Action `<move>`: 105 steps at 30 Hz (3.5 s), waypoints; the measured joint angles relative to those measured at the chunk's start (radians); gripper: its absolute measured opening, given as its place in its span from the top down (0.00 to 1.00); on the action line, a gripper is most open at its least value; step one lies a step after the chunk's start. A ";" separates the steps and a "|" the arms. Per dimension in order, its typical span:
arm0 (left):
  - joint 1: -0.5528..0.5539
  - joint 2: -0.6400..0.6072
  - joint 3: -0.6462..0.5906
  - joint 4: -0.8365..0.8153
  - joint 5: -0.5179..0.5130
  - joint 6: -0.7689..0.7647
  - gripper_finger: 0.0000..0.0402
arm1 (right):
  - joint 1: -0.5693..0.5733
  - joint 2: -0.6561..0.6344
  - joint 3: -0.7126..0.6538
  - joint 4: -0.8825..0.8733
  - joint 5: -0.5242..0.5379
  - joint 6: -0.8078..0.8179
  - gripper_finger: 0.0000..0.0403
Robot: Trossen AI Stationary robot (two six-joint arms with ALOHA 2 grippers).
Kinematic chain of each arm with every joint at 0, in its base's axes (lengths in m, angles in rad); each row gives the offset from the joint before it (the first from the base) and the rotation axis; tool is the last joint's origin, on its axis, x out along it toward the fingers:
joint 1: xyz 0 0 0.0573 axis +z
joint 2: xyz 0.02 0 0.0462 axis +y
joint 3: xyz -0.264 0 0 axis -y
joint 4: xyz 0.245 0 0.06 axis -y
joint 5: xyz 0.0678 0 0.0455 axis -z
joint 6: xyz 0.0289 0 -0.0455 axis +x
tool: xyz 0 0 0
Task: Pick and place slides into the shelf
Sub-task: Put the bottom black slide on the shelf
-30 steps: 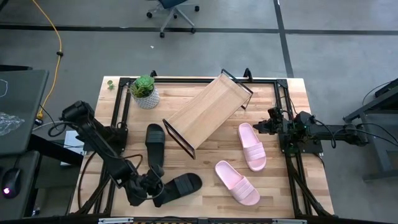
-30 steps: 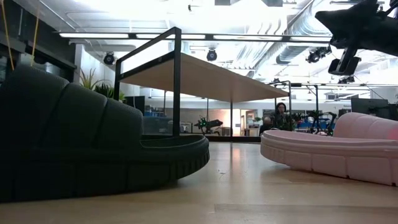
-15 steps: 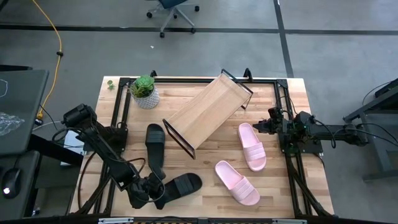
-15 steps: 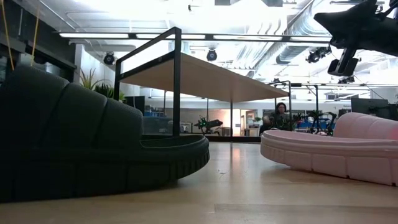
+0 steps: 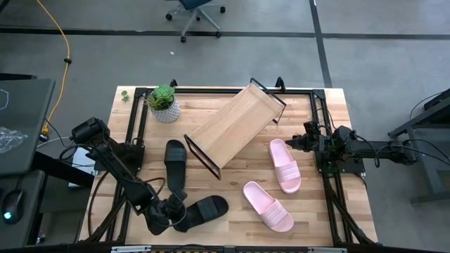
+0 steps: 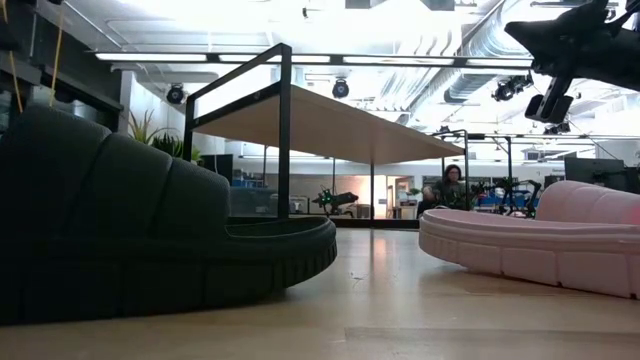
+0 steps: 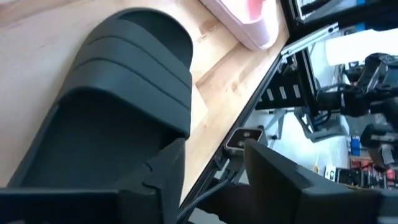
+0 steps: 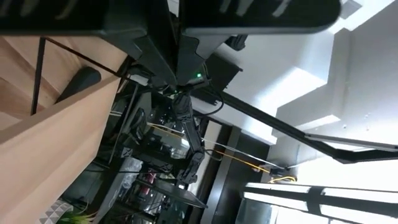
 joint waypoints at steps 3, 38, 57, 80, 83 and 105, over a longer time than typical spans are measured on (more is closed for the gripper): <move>0.022 0.002 0.000 -0.006 -0.013 0.002 0.57 | 0.000 0.000 0.000 0.000 -0.003 0.000 1.00; 0.061 0.127 0.000 0.017 0.070 0.021 0.66 | 0.000 0.000 0.000 -0.005 -0.002 0.011 1.00; 0.101 0.127 0.000 0.020 0.018 0.001 0.66 | 0.000 0.000 0.000 -0.041 -0.001 0.011 1.00; 0.114 0.127 0.000 -0.049 0.015 0.010 0.66 | 0.000 0.000 0.000 -0.042 0.009 0.000 1.00; 0.114 0.127 0.000 -0.049 0.015 0.012 0.70 | 0.000 0.000 0.000 -0.042 0.011 0.000 1.00; 0.113 0.127 0.000 0.028 0.039 0.118 0.98 | 0.000 0.000 0.000 -0.057 0.011 0.000 1.00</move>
